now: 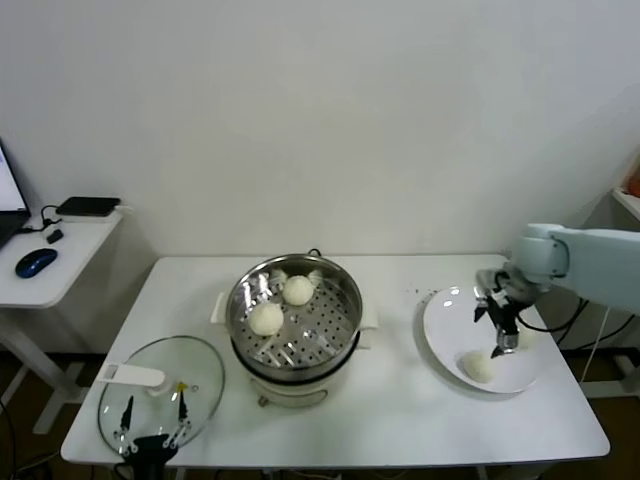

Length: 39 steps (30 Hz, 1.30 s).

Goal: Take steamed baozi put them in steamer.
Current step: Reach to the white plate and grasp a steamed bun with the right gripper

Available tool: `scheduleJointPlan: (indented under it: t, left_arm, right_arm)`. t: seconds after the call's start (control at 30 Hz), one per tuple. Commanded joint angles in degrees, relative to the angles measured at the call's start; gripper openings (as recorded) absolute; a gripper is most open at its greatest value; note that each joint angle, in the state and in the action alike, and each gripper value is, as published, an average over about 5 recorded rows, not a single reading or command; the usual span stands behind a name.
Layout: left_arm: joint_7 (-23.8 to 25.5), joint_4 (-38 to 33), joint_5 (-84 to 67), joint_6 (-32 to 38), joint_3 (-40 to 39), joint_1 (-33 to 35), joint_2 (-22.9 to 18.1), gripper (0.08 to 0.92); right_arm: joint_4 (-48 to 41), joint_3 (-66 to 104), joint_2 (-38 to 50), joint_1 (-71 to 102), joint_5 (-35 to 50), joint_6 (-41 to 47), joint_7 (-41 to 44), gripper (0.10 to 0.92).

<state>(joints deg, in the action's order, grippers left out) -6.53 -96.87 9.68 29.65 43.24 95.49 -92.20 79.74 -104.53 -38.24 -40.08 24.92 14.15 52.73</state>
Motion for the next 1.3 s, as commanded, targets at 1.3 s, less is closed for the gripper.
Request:
scheduleJointPlan:
  t: [1.3]
  left_arm:
    - [-0.1, -1.2, 0.5, -0.1, 0.3, 0.7, -2.1, 0.823]
  right_arm:
    - [-0.9, 0.6, -5.9, -9.2, 1.8, -4.4, 2.3, 0.576]
